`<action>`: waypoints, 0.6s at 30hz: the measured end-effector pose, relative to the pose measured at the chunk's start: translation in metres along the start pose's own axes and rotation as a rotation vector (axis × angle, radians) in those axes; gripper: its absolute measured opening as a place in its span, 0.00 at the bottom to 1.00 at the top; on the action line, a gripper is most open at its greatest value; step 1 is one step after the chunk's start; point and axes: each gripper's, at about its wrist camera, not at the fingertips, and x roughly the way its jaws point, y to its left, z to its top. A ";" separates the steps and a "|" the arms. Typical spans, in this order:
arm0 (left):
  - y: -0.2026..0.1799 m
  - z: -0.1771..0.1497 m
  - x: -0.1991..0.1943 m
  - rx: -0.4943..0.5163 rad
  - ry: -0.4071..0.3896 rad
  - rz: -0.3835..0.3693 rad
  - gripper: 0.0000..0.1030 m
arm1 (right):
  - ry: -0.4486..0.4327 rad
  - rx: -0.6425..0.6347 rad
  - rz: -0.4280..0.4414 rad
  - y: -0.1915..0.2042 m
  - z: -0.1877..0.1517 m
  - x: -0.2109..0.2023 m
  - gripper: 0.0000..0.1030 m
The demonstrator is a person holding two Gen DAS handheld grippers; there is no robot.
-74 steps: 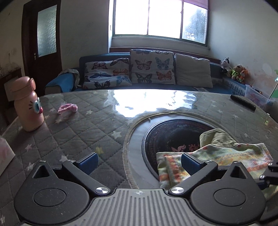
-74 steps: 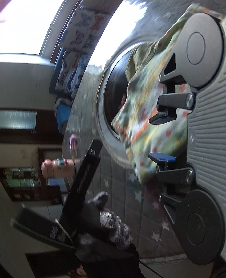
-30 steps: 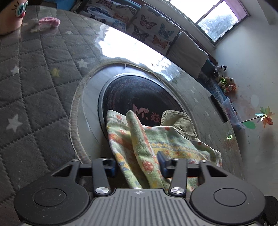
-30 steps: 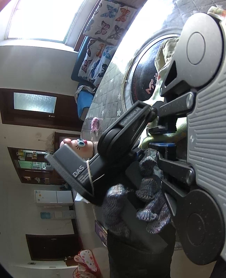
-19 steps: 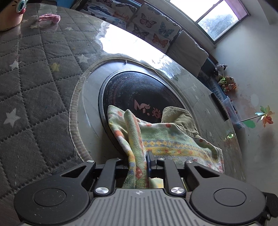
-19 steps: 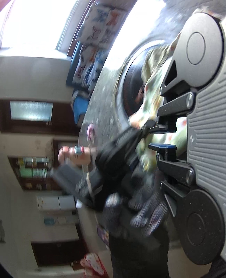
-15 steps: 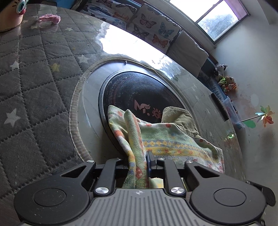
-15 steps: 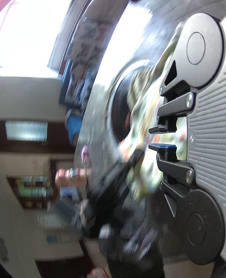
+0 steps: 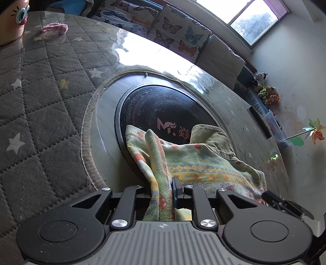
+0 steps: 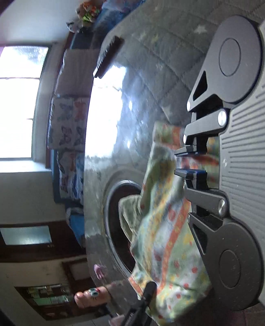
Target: Fold clothes
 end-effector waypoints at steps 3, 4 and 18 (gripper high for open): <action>-0.002 0.000 0.001 0.012 -0.002 0.010 0.17 | 0.007 0.068 -0.021 -0.014 0.006 0.005 0.28; -0.003 0.000 0.001 0.015 -0.003 0.013 0.17 | 0.011 0.084 -0.022 -0.017 0.007 0.008 0.28; -0.009 0.001 0.002 0.049 -0.013 0.038 0.17 | 0.019 0.183 0.032 -0.015 0.012 0.030 0.16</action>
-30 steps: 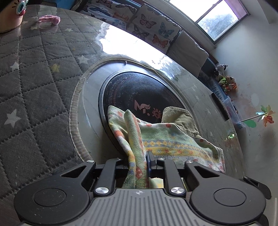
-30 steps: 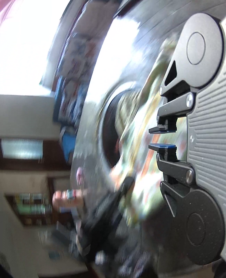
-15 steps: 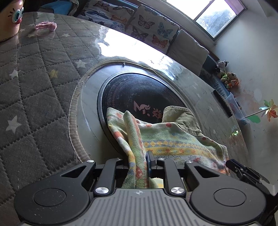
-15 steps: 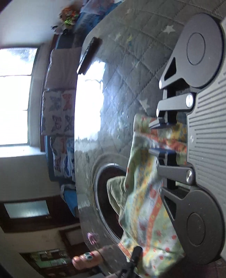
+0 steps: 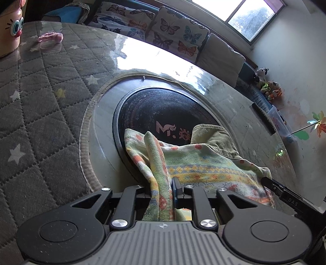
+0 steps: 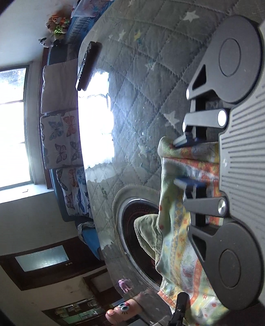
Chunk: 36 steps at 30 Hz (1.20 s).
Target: Fold clothes
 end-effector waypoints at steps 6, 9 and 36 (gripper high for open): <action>-0.016 0.007 -0.010 0.049 -0.032 0.001 0.12 | -0.056 0.007 0.011 0.004 0.000 -0.018 0.07; -0.032 0.013 -0.016 0.092 -0.055 -0.014 0.11 | -0.088 0.007 0.005 0.002 0.002 -0.033 0.07; -0.245 0.013 0.090 0.423 0.023 -0.135 0.09 | -0.199 0.101 -0.377 -0.148 0.023 -0.111 0.07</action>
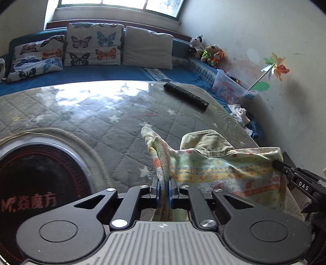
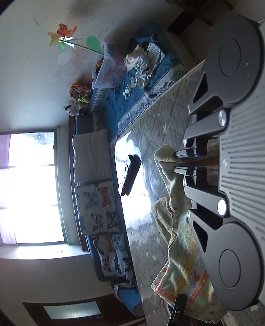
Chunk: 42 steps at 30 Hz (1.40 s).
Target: Fold clothes
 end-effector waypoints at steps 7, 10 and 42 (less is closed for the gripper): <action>-0.021 0.002 0.021 0.051 0.016 0.002 0.09 | 0.000 0.007 -0.048 -0.017 0.002 0.008 0.07; -0.026 0.002 0.030 0.067 0.032 0.010 0.09 | 0.012 0.018 -0.066 -0.025 -0.001 0.016 0.07; -0.039 -0.040 0.019 0.221 0.017 0.106 0.76 | 0.097 -0.063 0.091 0.044 -0.048 -0.008 0.52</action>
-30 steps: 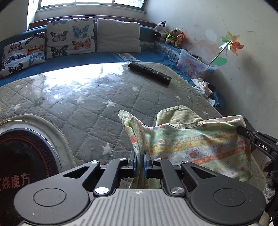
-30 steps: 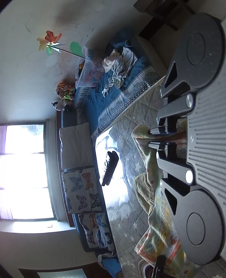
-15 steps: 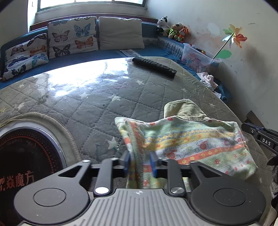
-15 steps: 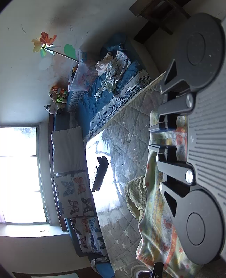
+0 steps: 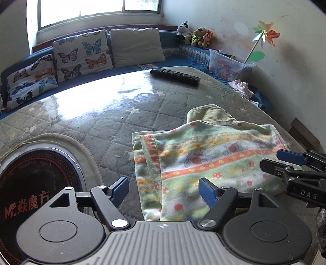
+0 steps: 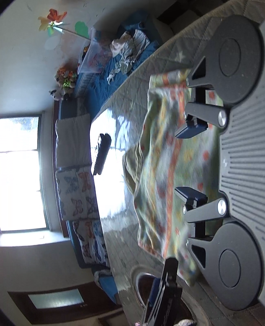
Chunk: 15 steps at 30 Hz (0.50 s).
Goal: Fold clothes
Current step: 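Open both grippers and release the folded shirt on the table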
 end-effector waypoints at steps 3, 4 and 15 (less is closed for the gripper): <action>-0.005 -0.006 0.002 0.032 0.004 0.015 0.77 | 0.003 -0.019 -0.002 0.010 -0.006 0.000 0.52; -0.007 -0.009 0.004 0.043 0.007 0.021 0.77 | 0.007 -0.021 -0.002 0.013 -0.009 0.001 0.52; -0.001 -0.020 -0.003 0.025 -0.002 0.025 0.88 | -0.031 -0.017 0.020 0.023 -0.018 -0.014 0.52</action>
